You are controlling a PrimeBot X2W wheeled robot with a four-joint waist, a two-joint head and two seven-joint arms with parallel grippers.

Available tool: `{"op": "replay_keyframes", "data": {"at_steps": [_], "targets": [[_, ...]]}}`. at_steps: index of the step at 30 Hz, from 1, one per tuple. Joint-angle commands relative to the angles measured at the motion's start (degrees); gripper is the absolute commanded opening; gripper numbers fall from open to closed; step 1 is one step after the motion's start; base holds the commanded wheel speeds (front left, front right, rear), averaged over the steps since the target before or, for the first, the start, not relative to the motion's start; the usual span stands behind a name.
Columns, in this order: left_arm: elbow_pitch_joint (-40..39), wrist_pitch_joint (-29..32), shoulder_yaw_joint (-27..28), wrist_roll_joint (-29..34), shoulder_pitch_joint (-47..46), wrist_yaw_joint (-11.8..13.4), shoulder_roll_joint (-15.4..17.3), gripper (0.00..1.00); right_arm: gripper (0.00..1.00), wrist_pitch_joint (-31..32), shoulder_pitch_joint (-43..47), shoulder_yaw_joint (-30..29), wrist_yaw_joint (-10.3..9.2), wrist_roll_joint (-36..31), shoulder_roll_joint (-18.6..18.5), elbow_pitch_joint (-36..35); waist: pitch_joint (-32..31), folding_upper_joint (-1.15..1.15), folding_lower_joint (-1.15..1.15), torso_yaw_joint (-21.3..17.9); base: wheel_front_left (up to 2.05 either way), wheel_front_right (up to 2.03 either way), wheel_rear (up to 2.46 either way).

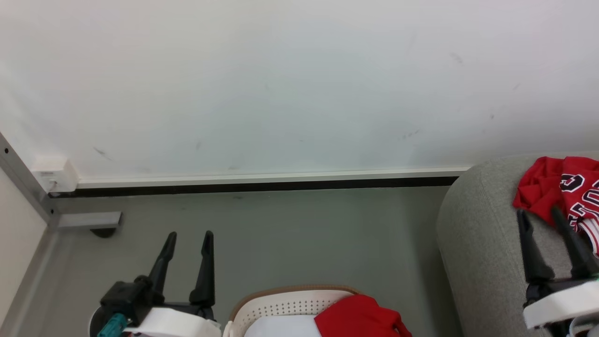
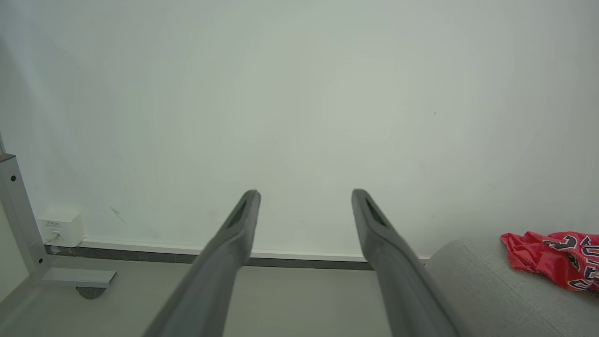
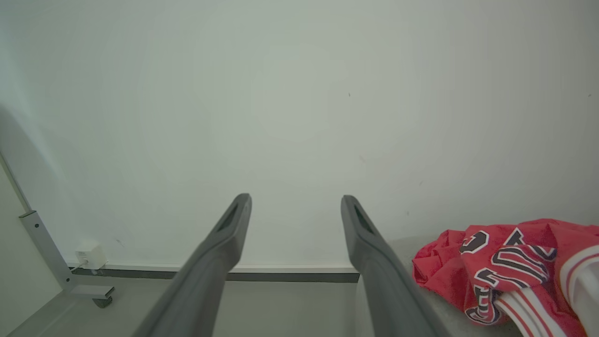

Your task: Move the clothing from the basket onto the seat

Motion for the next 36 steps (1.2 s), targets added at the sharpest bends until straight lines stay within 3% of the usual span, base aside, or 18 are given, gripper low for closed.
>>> {"op": "replay_keyframes", "data": {"at_steps": [1,5,17,36], "targets": [[0.13,-0.05,1.32,1.58,0.79,-0.68,-0.58,1.0,1.0,-0.48,3.32,-1.57,-0.12,-2.09,2.14,-1.52,0.25,0.0,0.01,0.31,0.0,0.0,0.0],[0.49,-0.04,4.14,4.24,1.78,-1.86,-2.08,1.0,1.0,-0.44,8.36,-5.2,-0.12,-7.2,7.35,-6.43,0.92,0.0,0.01,-0.14,0.0,0.0,0.0],[2.02,-0.05,6.71,8.04,2.0,-4.18,-3.39,1.0,1.0,-0.48,9.29,-6.03,-0.13,-14.58,11.81,-7.85,2.31,0.0,0.01,-1.25,0.0,0.0,0.0],[2.87,-0.05,5.42,6.16,1.23,-4.01,-3.48,1.0,1.0,-0.48,7.99,-5.21,-0.13,-14.12,11.67,-6.24,2.81,0.0,0.01,-1.9,0.0,0.0,0.0]]}}
